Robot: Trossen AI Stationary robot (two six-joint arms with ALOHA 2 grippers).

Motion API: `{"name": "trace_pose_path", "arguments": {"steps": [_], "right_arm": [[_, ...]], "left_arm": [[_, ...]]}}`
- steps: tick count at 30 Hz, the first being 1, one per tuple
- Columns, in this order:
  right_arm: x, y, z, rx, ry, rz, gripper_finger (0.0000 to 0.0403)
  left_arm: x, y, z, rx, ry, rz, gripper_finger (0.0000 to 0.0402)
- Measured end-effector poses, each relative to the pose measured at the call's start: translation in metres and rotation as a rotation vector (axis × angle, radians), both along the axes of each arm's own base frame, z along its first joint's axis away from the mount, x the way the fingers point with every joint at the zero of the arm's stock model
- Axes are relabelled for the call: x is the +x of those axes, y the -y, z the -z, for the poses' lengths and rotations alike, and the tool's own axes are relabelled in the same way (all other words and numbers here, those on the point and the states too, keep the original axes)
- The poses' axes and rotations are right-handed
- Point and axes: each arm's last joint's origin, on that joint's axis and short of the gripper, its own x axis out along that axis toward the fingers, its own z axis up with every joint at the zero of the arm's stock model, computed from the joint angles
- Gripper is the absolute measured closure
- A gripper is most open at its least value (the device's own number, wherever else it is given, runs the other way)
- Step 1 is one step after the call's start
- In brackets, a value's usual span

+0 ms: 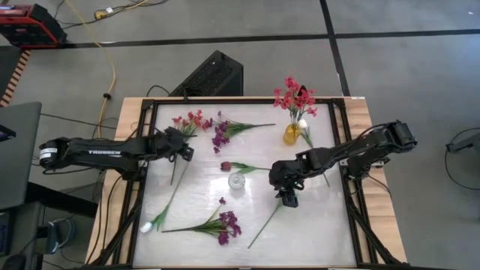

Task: Sort flowers into vase by color
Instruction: Put the bottom pink flowers into the yellow vase

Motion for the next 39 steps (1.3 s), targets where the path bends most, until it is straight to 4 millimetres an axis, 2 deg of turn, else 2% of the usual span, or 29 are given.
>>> {"name": "trace_pose_path", "arguments": {"steps": [4, 9, 12, 15, 19, 23, 29, 33, 39], "right_arm": [[-0.010, 0.001, 0.002, 0.011, -0.106, 0.060, 0.0225], [-0.026, -0.007, -0.016, -0.097, -0.058, 0.100, 0.0225], [-0.040, -0.011, -0.027, -0.186, 0.019, 0.175, 0.0226], [-0.062, -0.011, -0.027, -0.238, 0.060, 0.256, 0.0230], [-0.089, -0.007, -0.022, -0.214, 0.103, 0.361, 0.0236], [-0.106, 0.001, -0.018, -0.182, 0.171, 0.477, 0.0237], [-0.121, 0.010, -0.015, -0.232, 0.259, 0.534, 0.0237], [-0.126, 0.020, -0.012, -0.350, 0.301, 0.623, 0.0237], [-0.128, 0.036, -0.018, -0.558, 0.372, 0.747, 0.0237]], "left_arm": [[0.015, -0.003, -0.016, 0.160, 0.107, 0.145, 0.0257], [0.025, -0.004, -0.032, 0.300, 0.200, 0.303, 0.0257], [0.027, -0.003, -0.035, 0.328, 0.221, 0.354, 0.0257], [0.027, -0.003, -0.035, 0.333, 0.209, 0.379, 0.0257], [0.027, -0.003, -0.034, 0.329, 0.196, 0.384, 0.0257], [0.027, -0.003, -0.034, 0.326, 0.199, 0.390, 0.0257], [0.028, -0.002, -0.034, 0.305, 0.216, 0.415, 0.0257], [0.028, -0.001, -0.033, 0.294, 0.225, 0.418, 0.0257], [0.028, -0.002, -0.034, 0.291, 0.241, 0.412, 0.0257]]}}
